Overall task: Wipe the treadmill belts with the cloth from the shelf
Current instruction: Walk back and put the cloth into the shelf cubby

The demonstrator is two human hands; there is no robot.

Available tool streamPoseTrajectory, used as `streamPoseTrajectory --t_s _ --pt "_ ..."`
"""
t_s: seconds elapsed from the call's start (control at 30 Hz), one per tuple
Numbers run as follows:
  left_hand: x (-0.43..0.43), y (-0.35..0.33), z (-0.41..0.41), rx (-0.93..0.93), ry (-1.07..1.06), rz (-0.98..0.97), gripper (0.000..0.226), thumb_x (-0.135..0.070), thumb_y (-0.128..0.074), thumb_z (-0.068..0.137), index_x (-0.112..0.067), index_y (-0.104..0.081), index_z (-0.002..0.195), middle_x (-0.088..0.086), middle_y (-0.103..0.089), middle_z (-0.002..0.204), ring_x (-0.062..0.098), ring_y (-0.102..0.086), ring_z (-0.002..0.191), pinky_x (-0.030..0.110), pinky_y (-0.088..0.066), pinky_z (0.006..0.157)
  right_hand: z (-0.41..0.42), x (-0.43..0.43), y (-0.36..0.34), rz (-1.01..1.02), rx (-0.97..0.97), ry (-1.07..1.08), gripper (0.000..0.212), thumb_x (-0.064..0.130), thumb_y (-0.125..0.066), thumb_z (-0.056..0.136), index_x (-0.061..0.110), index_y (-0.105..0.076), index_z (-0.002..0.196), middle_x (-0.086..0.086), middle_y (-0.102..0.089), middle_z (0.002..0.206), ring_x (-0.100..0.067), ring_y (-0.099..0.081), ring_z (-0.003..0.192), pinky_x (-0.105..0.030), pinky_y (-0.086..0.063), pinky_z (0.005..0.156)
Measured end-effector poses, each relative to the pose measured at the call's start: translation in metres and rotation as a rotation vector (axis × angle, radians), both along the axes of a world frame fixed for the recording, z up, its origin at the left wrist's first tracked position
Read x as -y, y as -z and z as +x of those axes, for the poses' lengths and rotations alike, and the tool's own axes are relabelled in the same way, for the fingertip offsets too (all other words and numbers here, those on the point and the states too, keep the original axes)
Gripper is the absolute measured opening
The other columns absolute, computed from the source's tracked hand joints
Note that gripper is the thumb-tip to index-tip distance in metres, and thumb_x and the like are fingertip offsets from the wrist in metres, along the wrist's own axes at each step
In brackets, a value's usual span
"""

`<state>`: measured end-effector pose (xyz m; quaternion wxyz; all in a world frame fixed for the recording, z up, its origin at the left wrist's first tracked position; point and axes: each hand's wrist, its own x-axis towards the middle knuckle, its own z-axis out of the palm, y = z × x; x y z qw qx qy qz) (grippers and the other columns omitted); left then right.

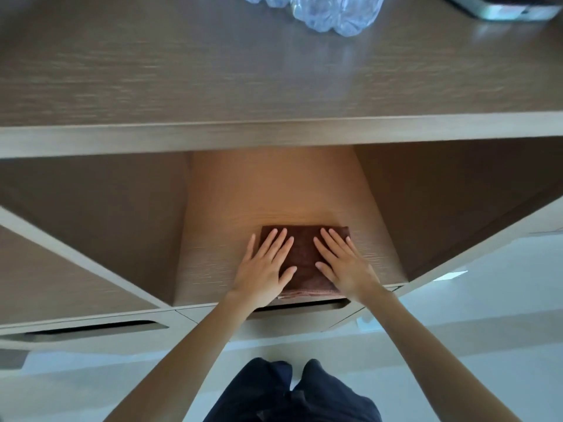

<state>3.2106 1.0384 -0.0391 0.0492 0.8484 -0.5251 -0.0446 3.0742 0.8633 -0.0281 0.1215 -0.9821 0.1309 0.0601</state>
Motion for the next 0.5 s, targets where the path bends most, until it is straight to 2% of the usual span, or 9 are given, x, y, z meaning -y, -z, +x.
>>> streamPoseTrajectory --t_s 0.03,0.07,0.13,0.2,0.23,0.3,0.33,0.4,0.5 --pt "0.001 -0.005 -0.001 0.022 0.011 -0.007 0.065 -0.053 -0.016 0.095 -0.018 -0.028 0.148 0.003 -0.021 0.156 0.017 -0.012 0.145 0.046 -0.003 0.115 0.002 0.001 -0.005 0.007 -0.007 0.0 0.097 0.07 0.021 0.081 0.016 -0.021 0.15 -0.002 -0.006 0.158 -0.015 0.006 0.143 -0.035 0.001 0.118" --pt "-0.002 -0.006 -0.003 0.043 0.032 -0.034 0.064 -0.052 -0.02 0.095 -0.016 -0.03 0.147 0.005 -0.023 0.156 0.019 -0.015 0.145 0.045 -0.006 0.114 0.001 0.0 -0.007 0.019 0.036 -0.006 0.095 0.071 0.012 0.084 0.014 -0.028 0.149 -0.005 -0.013 0.158 -0.017 0.001 0.144 -0.036 -0.002 0.118" --pt "-0.016 -0.006 -0.012 0.039 0.13 -0.1 0.065 -0.053 -0.027 0.095 -0.015 -0.029 0.147 0.006 -0.021 0.156 0.02 -0.015 0.145 0.042 -0.011 0.114 -0.014 -0.005 -0.008 0.013 0.153 -0.039 0.076 0.063 -0.021 0.093 0.009 -0.05 0.137 -0.012 -0.039 0.149 -0.021 -0.023 0.142 -0.046 -0.02 0.115" --pt "-0.036 0.005 -0.019 0.016 0.209 -0.149 0.069 -0.056 -0.034 0.094 -0.017 -0.023 0.15 0.004 -0.016 0.158 0.019 -0.009 0.146 0.04 -0.013 0.114 -0.036 -0.011 0.0 -0.02 0.264 -0.138 0.063 0.055 -0.045 0.091 0.01 -0.054 0.134 -0.01 -0.048 0.143 -0.023 -0.036 0.137 -0.048 -0.03 0.11" --pt "-0.044 0.011 -0.021 0.004 0.224 -0.146 0.071 -0.054 -0.04 0.093 -0.018 -0.021 0.151 0.004 -0.014 0.159 0.018 -0.007 0.146 0.04 -0.014 0.114 -0.046 -0.014 0.004 -0.048 0.273 -0.186 0.062 0.048 -0.06 0.086 0.011 -0.052 0.136 -0.009 -0.048 0.143 -0.023 -0.039 0.136 -0.047 -0.032 0.109" --pt "-0.05 0.02 -0.021 0.018 0.222 -0.151 0.076 -0.043 -0.056 0.089 -0.018 -0.02 0.151 0.003 -0.013 0.159 0.018 -0.01 0.146 0.04 -0.017 0.114 -0.055 -0.019 0.009 -0.07 0.266 -0.19 0.078 0.026 -0.084 0.068 0.013 -0.051 0.137 -0.007 -0.049 0.143 -0.024 -0.044 0.133 -0.041 -0.036 0.108" --pt "-0.05 0.022 -0.021 0.021 0.215 -0.155 0.077 -0.037 -0.062 0.086 -0.018 -0.023 0.15 0.003 -0.017 0.158 0.018 -0.014 0.145 0.04 -0.02 0.113 -0.055 -0.019 0.012 -0.083 0.292 -0.164 0.078 0.017 -0.087 0.063 0.013 -0.055 0.134 -0.007 -0.053 0.14 -0.023 -0.049 0.129 -0.038 -0.04 0.105" --pt "-0.047 0.019 -0.022 0.05 0.208 -0.205 0.075 -0.027 -0.071 0.08 -0.018 -0.035 0.146 0.004 -0.03 0.154 0.019 -0.026 0.142 0.04 -0.026 0.111 -0.05 -0.02 0.016 -0.112 0.413 -0.135 0.062 0.007 -0.083 0.066 0.014 -0.064 0.125 -0.004 -0.061 0.13 -0.021 -0.058 0.121 -0.032 -0.047 0.097" --pt "-0.045 0.019 -0.019 0.109 0.23 -0.335 0.065 -0.018 -0.079 0.069 -0.018 -0.057 0.131 0.003 -0.049 0.141 0.018 -0.046 0.13 0.038 -0.036 0.106 -0.044 -0.018 0.008 -0.139 0.501 -0.173 0.037 0.013 -0.06 0.076 0.018 -0.071 0.111 0.002 -0.069 0.117 -0.014 -0.065 0.108 -0.023 -0.054 0.076"
